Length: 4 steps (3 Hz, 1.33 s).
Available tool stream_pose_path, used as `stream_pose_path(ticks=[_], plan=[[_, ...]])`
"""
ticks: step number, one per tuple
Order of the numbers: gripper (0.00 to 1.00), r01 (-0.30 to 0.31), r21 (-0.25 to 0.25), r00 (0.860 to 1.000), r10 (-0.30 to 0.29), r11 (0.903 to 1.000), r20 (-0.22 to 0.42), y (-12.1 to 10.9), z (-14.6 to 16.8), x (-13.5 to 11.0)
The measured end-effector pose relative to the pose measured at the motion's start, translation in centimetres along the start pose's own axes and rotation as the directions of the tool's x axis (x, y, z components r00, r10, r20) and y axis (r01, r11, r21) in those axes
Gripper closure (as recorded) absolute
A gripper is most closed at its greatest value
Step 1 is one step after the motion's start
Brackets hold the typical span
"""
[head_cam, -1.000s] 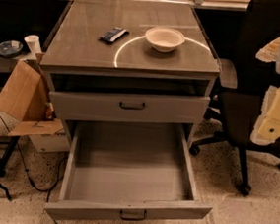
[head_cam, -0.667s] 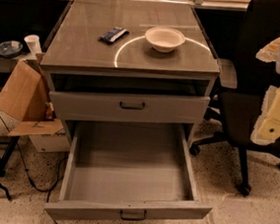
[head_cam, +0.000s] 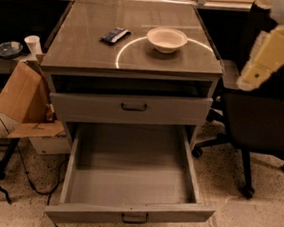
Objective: Place rxbar blueberry into middle drawer
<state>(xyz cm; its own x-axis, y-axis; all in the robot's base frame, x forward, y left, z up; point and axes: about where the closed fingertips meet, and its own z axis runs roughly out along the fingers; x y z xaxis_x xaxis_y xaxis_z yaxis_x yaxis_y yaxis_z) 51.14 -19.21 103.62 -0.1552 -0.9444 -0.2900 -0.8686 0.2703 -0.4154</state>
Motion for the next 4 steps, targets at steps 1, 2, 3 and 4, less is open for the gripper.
stream_pose_path(ticks=[1,2,3,4], plan=[[0.00,0.007,0.069,0.994,-0.014,0.9976,0.106,-3.4,1.0,-3.6],[0.00,0.006,0.082,0.993,-0.015,0.9966,0.113,-3.7,0.8,-3.8],[0.00,0.004,0.070,0.991,-0.014,0.9975,0.132,-3.7,1.1,-4.3],[0.00,-0.009,0.045,0.976,-0.001,0.9990,0.218,-5.4,4.3,-8.7]])
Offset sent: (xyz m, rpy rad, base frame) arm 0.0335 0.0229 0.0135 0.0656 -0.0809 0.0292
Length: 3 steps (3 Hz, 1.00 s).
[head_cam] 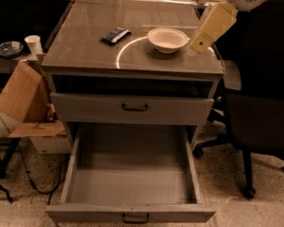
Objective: Place rxbar blueberry into middle drawer
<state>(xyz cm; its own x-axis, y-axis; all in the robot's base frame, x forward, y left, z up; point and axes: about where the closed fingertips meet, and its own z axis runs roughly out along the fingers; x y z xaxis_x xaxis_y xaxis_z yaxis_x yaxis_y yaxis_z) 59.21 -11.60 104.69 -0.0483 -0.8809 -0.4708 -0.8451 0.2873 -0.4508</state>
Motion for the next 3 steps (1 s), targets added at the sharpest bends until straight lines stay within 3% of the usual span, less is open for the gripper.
stream_pose_path(ticks=[1,2,3], plan=[[0.00,-0.087,-0.025,0.988,0.090,0.9959,0.129,-2.7,6.0,-5.3],[0.00,-0.278,-0.100,0.925,0.294,0.9554,0.242,-5.9,13.1,-9.6],[0.00,-0.380,-0.144,0.883,0.404,0.9139,0.239,-6.4,15.4,-9.8]])
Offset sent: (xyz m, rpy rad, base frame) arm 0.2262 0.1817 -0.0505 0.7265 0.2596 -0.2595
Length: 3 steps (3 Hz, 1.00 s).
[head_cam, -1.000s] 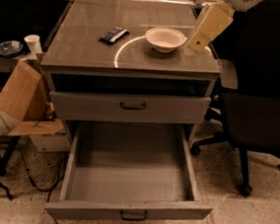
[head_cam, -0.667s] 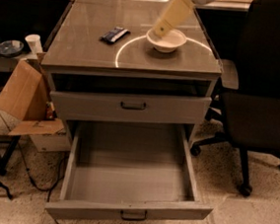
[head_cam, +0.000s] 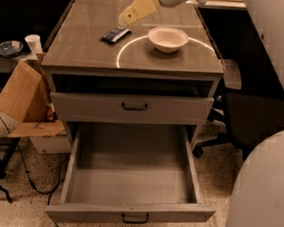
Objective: Place rxbar blueberry into middle drawer
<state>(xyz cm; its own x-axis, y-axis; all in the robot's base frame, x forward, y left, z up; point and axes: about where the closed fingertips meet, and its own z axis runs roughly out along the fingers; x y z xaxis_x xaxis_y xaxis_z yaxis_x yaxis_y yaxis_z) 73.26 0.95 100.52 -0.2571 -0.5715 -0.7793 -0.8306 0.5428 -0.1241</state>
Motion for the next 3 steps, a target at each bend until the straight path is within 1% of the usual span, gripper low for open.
stream_pose_path(ticks=[1,2,3], plan=[[0.00,0.000,0.000,1.000,0.000,1.0000,0.000,0.0,0.0,0.0],[0.00,-0.038,0.037,0.999,0.037,0.9986,0.023,-0.8,1.6,-0.2],[0.00,-0.119,0.124,0.993,0.116,0.9851,0.032,-2.9,5.4,0.1]])
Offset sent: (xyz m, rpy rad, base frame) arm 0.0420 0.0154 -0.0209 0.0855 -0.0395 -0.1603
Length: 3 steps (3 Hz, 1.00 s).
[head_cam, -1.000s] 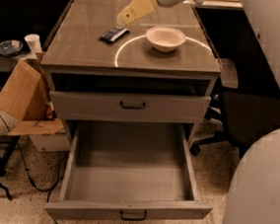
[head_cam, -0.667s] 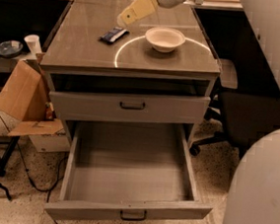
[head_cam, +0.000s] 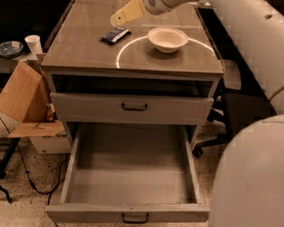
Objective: Place rxbar blueberry into middle drawer
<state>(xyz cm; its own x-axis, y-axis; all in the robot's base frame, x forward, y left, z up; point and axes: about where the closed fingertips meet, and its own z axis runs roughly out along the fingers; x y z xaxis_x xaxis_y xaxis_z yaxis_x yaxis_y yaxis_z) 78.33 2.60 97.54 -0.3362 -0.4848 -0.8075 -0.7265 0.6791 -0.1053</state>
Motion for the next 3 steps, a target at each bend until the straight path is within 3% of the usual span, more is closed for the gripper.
stream_pose_path(ticks=[1,2,3], plan=[[0.00,-0.102,0.101,0.995,0.102,0.9896,0.002,-2.5,4.3,0.7],[0.00,-0.188,0.184,0.981,0.195,0.9649,-0.021,-4.9,8.7,1.8],[0.00,-0.187,0.183,0.981,0.194,0.9651,-0.021,-4.9,8.8,1.8]])
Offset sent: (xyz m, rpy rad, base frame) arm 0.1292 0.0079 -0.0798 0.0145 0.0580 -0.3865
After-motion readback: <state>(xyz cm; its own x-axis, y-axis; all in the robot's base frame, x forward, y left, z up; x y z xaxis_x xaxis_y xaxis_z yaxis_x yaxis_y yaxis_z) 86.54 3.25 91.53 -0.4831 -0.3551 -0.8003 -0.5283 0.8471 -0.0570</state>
